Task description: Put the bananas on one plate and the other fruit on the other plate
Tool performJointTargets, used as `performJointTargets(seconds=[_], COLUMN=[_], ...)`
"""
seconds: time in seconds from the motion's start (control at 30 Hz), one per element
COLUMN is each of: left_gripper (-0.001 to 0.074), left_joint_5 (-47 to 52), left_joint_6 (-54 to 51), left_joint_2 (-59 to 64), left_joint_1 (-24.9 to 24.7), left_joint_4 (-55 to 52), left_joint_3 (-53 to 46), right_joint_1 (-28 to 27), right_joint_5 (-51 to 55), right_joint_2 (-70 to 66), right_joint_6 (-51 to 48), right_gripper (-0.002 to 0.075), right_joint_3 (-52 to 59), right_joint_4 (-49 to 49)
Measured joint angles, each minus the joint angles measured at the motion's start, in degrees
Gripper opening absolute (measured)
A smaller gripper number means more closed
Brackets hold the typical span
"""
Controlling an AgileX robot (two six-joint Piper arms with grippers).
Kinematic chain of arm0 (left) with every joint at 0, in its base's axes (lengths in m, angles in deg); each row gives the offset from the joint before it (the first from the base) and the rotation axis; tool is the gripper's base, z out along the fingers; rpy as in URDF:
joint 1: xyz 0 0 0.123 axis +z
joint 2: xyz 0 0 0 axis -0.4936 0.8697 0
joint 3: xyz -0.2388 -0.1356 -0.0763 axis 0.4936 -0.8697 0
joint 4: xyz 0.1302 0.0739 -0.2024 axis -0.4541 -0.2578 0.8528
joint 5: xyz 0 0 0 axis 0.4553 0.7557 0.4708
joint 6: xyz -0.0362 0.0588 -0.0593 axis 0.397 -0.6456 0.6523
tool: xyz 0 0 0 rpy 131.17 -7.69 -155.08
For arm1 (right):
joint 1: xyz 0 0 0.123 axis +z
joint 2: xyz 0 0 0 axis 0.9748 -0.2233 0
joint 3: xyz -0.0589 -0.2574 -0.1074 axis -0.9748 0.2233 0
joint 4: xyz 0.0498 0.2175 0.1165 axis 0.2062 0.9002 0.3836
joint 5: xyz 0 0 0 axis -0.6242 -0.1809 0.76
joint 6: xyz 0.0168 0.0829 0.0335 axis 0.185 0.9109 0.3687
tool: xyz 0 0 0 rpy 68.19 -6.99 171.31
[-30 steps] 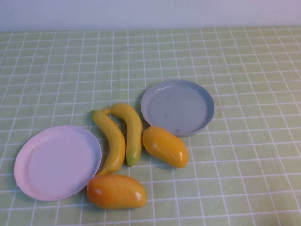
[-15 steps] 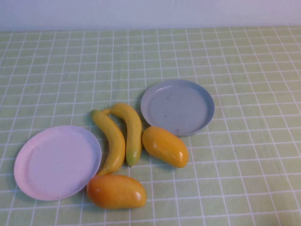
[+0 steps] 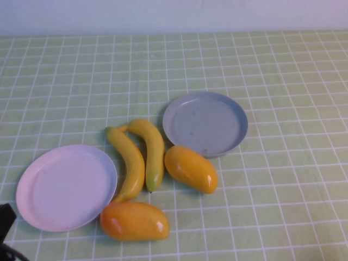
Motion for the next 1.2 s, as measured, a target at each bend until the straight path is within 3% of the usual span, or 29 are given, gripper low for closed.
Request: performJointTargets(seconds=[0.2, 0.4, 0.5, 0.63, 0.8, 0.93, 1.03, 1.2], left_gripper=[-0.0001, -0.0001, -0.0002, -0.0001, -0.0002, 0.0011, 0.0107, 0.0510], left_joint_5=[13.8, 23.4, 25.7, 25.7, 28.0, 30.0, 30.3, 29.1], left_joint_6=[-21.8, -49.1, -57.4, -61.1, -58.7, -58.2, -58.4, -63.5], left_joint_2=[15.3, 30.6, 37.8, 48.0, 59.2, 65.6, 69.1, 73.6], left_joint_1=[0.0, 0.0, -1.9, -8.7, -21.8, -29.4, -33.2, -36.6], left_joint_4=[0.6, 6.1, 8.8, 4.4, -7.9, -13.4, -14.8, -15.4], left_joint_3=[12.4, 20.6, 23.7, 29.4, 37.7, 42.5, 43.8, 44.1], right_joint_1=[0.0, 0.0, 0.0, 0.0, 0.0, 0.0, 0.0, 0.0], right_joint_5=[0.0, 0.0, 0.0, 0.0, 0.0, 0.0, 0.0, 0.0], right_joint_2=[0.0, 0.0, 0.0, 0.0, 0.0, 0.0, 0.0, 0.0], right_joint_6=[0.0, 0.0, 0.0, 0.0, 0.0, 0.0, 0.0, 0.0], right_gripper=[-0.0015, -0.0015, -0.0015, -0.0015, -0.0015, -0.0015, -0.0015, -0.0015], right_joint_3=[0.0, 0.0, 0.0, 0.0, 0.0, 0.0, 0.0, 0.0], right_joint_4=[0.0, 0.0, 0.0, 0.0, 0.0, 0.0, 0.0, 0.0])
